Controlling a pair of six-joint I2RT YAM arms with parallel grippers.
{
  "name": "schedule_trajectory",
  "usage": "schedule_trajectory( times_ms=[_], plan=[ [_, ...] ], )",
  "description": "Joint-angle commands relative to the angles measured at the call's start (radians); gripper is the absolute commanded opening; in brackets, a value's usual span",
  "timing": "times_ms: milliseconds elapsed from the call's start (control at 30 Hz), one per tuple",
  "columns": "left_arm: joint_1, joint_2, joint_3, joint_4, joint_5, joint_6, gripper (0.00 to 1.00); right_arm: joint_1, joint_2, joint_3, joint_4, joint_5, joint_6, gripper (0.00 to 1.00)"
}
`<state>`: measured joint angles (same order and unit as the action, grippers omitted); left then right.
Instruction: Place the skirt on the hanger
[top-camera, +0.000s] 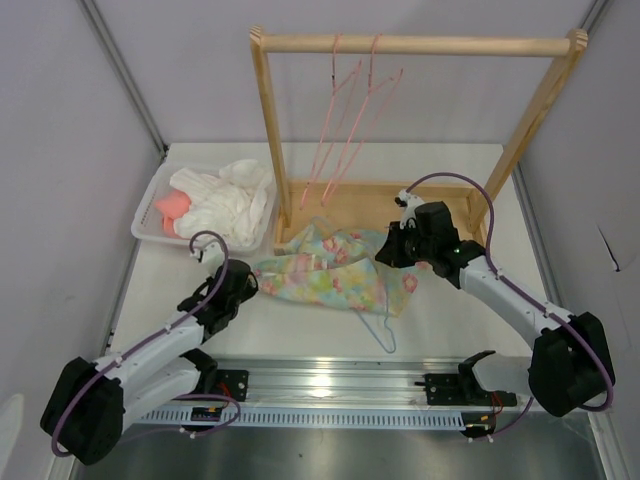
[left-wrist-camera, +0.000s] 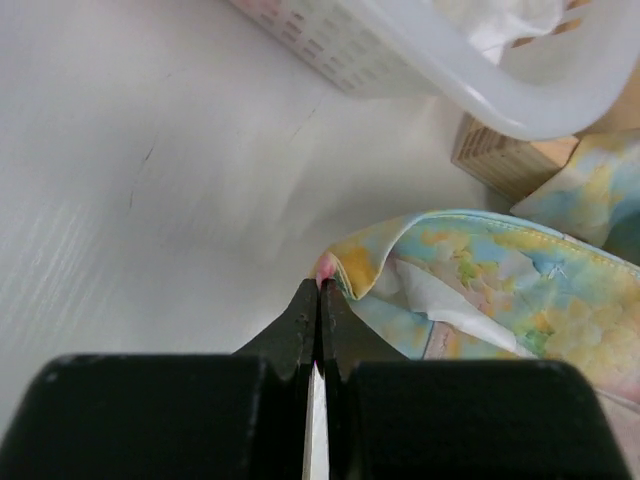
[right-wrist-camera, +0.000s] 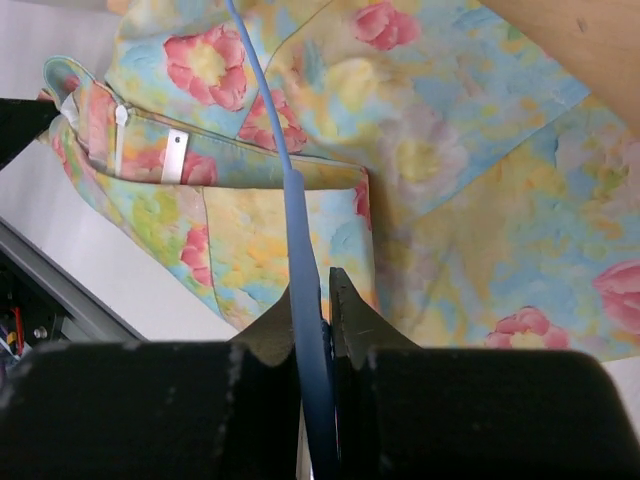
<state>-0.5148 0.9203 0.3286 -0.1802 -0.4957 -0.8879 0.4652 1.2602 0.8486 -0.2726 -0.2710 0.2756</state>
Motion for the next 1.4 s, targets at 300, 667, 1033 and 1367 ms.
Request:
schedule_trajectory(
  times_ms=[300,667,1033,1367],
  plan=[
    [0.009,-0.376,-0.014,0.143,0.232,0.282,0.55,-0.025,-0.012,-0.017,0.015,0.065,-0.026,0.0],
    [-0.453,0.162,0.362,0.383,0.253,0.61,0.53,-0.036,-0.004,0.0,-0.005,0.058,-0.019,0.0],
    [-0.468,0.595,0.587,0.413,0.483,0.664,0.55,-0.069,0.019,0.014,-0.01,0.027,-0.019,0.0],
    [-0.468,0.772,0.653,0.461,0.528,0.681,0.54,-0.086,0.038,0.036,-0.013,0.001,-0.027,0.0]
  ],
)
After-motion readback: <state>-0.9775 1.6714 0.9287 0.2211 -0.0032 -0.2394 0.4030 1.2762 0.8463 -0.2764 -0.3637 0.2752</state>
